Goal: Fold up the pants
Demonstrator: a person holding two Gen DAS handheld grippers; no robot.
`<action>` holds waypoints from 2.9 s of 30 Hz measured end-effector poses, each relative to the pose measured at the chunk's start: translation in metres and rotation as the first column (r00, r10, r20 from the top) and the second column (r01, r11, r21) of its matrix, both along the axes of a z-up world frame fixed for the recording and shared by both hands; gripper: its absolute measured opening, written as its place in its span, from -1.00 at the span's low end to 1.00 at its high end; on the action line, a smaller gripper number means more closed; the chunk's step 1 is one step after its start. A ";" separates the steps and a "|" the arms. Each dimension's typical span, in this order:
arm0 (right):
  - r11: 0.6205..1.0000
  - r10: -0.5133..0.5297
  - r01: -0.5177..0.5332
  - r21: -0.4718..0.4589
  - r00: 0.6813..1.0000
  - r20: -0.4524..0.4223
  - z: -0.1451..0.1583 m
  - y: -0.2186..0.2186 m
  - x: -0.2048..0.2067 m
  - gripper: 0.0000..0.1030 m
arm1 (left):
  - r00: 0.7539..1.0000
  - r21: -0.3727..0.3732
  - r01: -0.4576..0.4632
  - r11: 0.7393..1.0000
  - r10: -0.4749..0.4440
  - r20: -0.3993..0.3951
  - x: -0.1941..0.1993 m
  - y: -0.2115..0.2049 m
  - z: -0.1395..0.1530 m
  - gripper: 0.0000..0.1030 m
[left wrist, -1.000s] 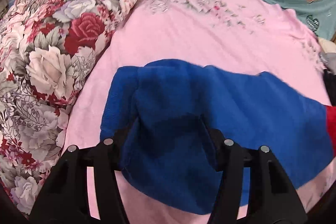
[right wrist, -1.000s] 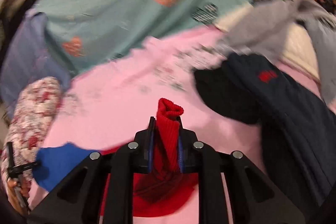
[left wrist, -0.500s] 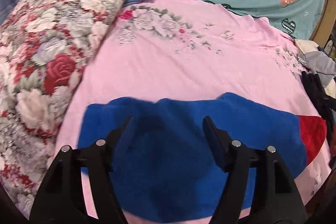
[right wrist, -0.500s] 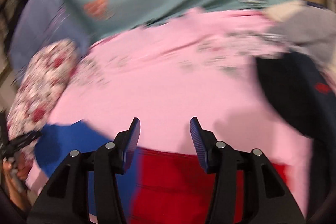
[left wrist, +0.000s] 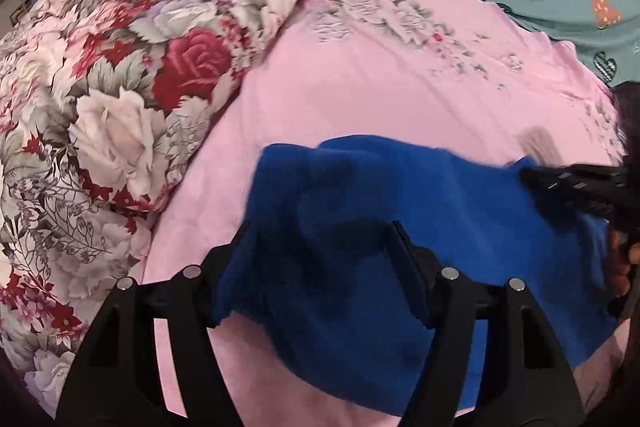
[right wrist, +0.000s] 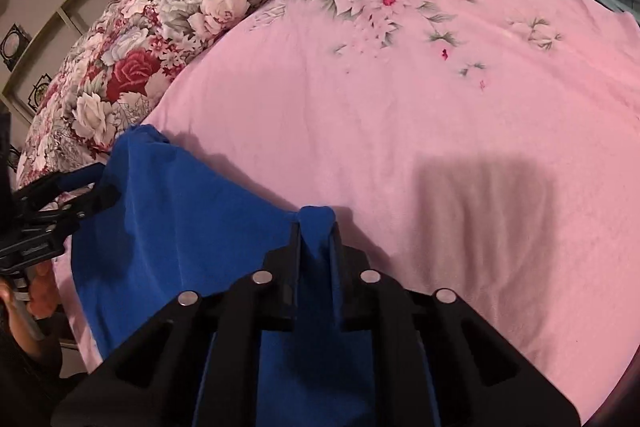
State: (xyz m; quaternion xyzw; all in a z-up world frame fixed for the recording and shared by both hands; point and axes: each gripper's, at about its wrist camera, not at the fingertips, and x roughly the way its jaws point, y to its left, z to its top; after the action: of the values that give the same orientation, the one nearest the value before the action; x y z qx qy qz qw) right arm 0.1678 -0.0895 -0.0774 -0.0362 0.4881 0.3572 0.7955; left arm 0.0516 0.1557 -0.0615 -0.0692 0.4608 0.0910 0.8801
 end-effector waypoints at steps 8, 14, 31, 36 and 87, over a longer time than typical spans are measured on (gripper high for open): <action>0.995 -0.036 0.052 -0.090 0.984 0.173 -0.004 -0.001 0.010 -0.59 | 0.996 -0.068 -0.058 0.996 0.052 -0.076 0.022 0.010 -0.025 0.39; 0.985 -0.171 0.167 0.045 0.977 0.125 0.035 -0.070 -0.015 -0.13 | 0.999 0.013 -0.032 0.999 0.031 0.016 0.007 0.005 0.008 0.39; 0.937 -0.332 0.336 0.097 0.941 -0.058 0.004 -0.190 -0.081 -0.67 | 0.999 0.086 0.000 0.996 -0.003 0.035 0.005 -0.003 0.008 0.58; 0.795 -0.599 0.604 -0.065 0.797 0.075 -0.009 -0.283 -0.074 -0.84 | 0.997 0.029 -0.069 0.997 0.070 -0.023 0.011 0.014 -0.011 0.58; 0.457 -0.889 0.888 -0.056 0.455 -0.050 0.014 -0.328 -0.193 0.33 | 0.936 -0.024 0.345 0.938 -0.342 0.080 -0.017 -0.091 0.021 0.93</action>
State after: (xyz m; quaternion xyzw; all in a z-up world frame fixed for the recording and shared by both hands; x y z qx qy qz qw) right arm -0.0248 -0.4177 -0.0635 0.2278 0.4676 -0.1136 0.8465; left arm 0.0349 0.0652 -0.0405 -0.0076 0.4341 -0.0755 0.8977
